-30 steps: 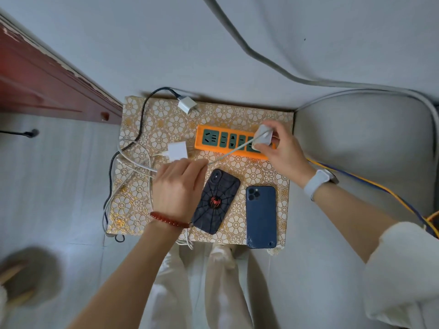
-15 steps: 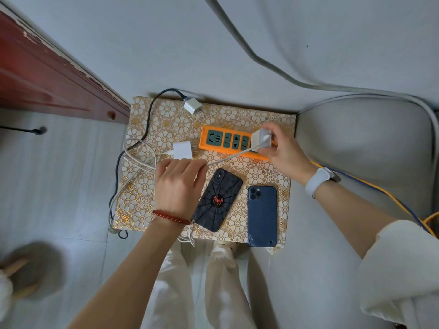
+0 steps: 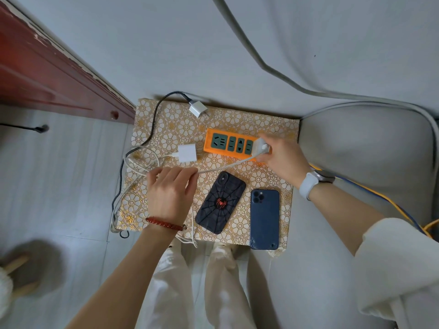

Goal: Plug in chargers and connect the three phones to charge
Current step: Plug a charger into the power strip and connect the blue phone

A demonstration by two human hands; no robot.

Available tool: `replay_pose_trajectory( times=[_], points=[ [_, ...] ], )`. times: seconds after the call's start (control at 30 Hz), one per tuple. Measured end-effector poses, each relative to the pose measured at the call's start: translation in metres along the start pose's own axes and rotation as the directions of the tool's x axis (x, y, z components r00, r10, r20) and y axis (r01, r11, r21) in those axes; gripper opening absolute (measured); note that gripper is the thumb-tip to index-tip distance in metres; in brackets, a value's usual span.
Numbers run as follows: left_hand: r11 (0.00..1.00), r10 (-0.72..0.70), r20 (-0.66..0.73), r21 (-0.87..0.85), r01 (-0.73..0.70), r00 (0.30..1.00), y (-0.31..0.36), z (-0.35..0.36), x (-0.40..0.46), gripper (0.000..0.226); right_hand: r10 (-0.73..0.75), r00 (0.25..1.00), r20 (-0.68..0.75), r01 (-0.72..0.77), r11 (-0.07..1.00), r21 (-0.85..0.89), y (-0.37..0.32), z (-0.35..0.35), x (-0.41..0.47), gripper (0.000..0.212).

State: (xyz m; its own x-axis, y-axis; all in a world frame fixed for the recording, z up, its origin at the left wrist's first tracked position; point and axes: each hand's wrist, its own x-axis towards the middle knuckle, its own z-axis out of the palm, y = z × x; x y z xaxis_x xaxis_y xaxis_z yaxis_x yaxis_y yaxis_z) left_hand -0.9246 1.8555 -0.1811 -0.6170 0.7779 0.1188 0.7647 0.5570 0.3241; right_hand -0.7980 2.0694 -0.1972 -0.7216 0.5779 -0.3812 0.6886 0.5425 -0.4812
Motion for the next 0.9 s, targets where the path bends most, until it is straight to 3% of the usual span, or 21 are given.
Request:
replay_pose_trajectory(
  times=[0.13, 0.33, 0.57, 0.67, 0.77, 0.83, 0.9],
  points=[
    [0.999, -0.040, 0.030, -0.014, 0.041, 0.999, -0.011, -0.001, -0.003, 0.014, -0.008, 1.000, 0.005, 0.009, 0.991, -0.136, -0.012, -0.002, 0.007, 0.044],
    [1.000, -0.007, 0.088, 0.011, 0.007, 0.996, -0.014, -0.013, -0.010, 0.016, 0.029, 0.998, 0.062, -0.014, 0.973, -0.230, -0.017, -0.012, 0.004, 0.050],
    [0.991, -0.133, 0.161, 0.036, 0.129, 0.978, -0.034, -0.036, -0.018, 0.007, 0.085, 0.991, 0.104, -0.054, 0.960, -0.273, -0.022, -0.016, 0.007, 0.043],
    [0.979, -0.178, 0.217, -0.061, 0.195, 0.960, -0.034, -0.050, -0.023, 0.010, 0.114, 0.988, 0.108, -0.099, 0.986, -0.138, -0.019, -0.009, 0.005, 0.050],
    [0.952, -0.214, 0.257, -0.161, 0.261, 0.942, -0.029, -0.066, -0.024, 0.010, 0.267, 0.963, -0.032, -0.254, 0.942, 0.219, -0.016, 0.015, -0.020, 0.075],
    [0.838, -0.334, 0.310, -0.335, 0.431, 0.890, -0.020, -0.077, -0.018, 0.013, 0.379, 0.916, -0.130, -0.301, 0.865, 0.401, -0.027, 0.030, -0.057, 0.071],
    [0.515, -0.433, 0.491, -0.553, 0.654, 0.756, -0.010, -0.091, -0.010, 0.012, 0.353, 0.932, -0.083, -0.268, 0.824, 0.499, -0.047, 0.045, -0.098, 0.060]
  ],
)
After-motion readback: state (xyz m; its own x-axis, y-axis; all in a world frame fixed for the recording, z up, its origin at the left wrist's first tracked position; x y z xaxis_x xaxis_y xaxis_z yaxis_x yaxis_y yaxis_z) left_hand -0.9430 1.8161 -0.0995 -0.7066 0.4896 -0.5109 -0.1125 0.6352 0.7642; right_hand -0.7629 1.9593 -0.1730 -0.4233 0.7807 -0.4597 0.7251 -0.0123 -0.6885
